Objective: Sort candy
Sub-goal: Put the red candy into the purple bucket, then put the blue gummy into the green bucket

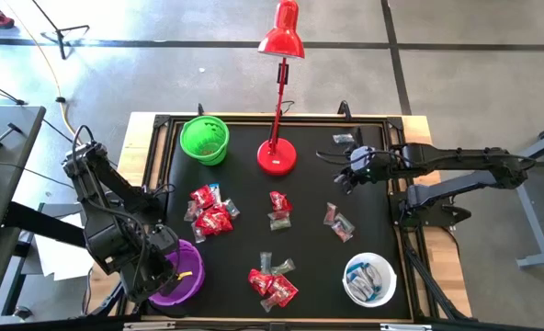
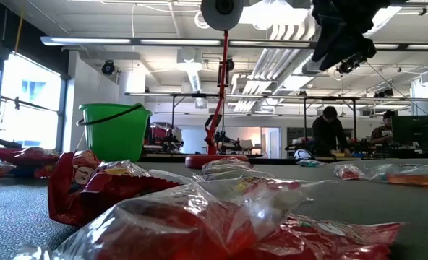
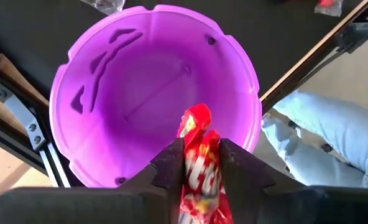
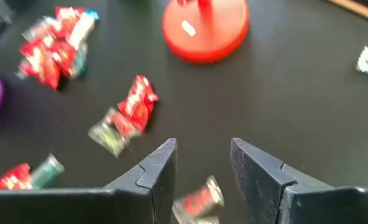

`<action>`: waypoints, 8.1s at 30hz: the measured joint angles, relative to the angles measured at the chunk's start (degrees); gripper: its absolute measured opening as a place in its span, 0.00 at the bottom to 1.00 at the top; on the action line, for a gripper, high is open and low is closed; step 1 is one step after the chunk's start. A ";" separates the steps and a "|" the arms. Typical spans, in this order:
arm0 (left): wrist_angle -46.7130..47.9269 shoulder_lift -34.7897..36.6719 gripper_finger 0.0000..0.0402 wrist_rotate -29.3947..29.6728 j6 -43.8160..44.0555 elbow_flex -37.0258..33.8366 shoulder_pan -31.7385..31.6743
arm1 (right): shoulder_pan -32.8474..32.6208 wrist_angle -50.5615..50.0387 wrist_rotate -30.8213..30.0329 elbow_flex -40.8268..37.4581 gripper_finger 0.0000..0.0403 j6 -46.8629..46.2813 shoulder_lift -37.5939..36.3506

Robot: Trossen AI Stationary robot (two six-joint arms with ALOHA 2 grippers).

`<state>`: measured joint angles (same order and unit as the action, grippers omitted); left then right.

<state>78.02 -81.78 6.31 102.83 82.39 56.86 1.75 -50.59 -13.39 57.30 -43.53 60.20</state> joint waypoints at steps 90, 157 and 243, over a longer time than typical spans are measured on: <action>-1.55 15.67 0.37 52.65 -85.12 20.63 -68.79 | 43.33 33.02 1.40 -9.73 0.36 -23.54 30.33; 1.77 28.11 0.37 46.51 -96.45 20.57 -69.33 | 45.91 23.39 4.39 -1.29 0.09 -30.61 42.18; -64.39 -13.31 0.42 -1.46 -89.44 20.54 -54.49 | -2.40 52.22 18.33 -1.42 0.00 69.53 -4.87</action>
<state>13.63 -95.09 4.84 13.39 102.93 2.37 -0.64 1.63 4.94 55.88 26.00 55.34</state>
